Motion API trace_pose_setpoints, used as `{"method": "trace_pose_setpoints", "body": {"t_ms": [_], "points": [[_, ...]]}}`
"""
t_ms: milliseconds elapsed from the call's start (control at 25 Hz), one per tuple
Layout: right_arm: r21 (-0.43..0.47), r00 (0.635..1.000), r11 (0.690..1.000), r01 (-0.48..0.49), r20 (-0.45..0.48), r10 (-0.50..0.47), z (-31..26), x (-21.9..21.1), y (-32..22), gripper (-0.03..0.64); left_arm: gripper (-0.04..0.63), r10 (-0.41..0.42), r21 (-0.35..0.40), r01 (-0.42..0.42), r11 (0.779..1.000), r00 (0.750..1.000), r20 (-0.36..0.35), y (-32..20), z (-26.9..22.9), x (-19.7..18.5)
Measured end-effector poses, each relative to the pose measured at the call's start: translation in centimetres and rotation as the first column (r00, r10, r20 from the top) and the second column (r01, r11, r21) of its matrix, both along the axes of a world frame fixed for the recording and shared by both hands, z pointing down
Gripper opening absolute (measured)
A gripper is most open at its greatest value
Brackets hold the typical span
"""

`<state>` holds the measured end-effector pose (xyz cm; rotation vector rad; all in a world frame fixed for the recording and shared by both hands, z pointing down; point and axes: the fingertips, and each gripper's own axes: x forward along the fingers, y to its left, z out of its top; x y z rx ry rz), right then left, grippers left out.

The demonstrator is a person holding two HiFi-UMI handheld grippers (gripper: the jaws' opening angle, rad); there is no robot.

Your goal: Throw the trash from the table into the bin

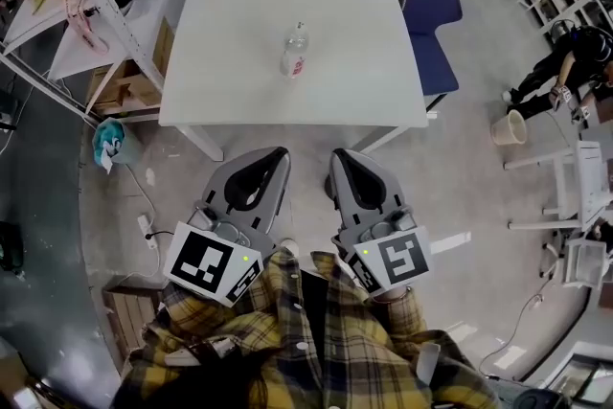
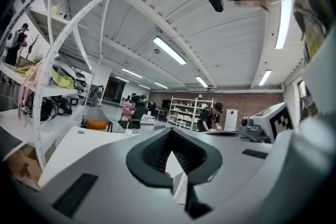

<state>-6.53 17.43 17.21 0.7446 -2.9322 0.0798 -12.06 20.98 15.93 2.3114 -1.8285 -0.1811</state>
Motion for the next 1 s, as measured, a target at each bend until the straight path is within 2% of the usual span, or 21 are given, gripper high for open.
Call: {"method": "trace_pose_setpoints", "body": {"t_ms": [360, 560, 720, 1000], "points": [[0.008, 0.996, 0.996, -0.092, -0.003, 0.092, -0.4, -7.4, -4.9, -0.002, 0.006, 0.081, -0.012, -0.082, 0.997, 0.997, -0.005, -4.8, 0.0, -7.9], [-0.008, 0.986, 0.986, -0.166, -0.021, 0.165, 0.2, -9.9, -6.7, -0.002, 0.006, 0.138, -0.034, -0.139, 0.990, 0.990, -0.019, -6.6, 0.8, -11.1], [-0.035, 0.966, 0.966, -0.255, -0.040, 0.254, 1.0, -10.6, -7.8, -0.002, 0.006, 0.188, -0.051, -0.190, 0.981, 0.982, -0.033, -7.8, 1.5, -12.8], [-0.031, 0.956, 0.955, -0.294, -0.010, 0.294, 1.2, -11.2, -10.2, -0.002, 0.006, 0.238, -0.096, -0.244, 0.965, 0.969, -0.064, -10.7, 3.2, -13.5]]}}
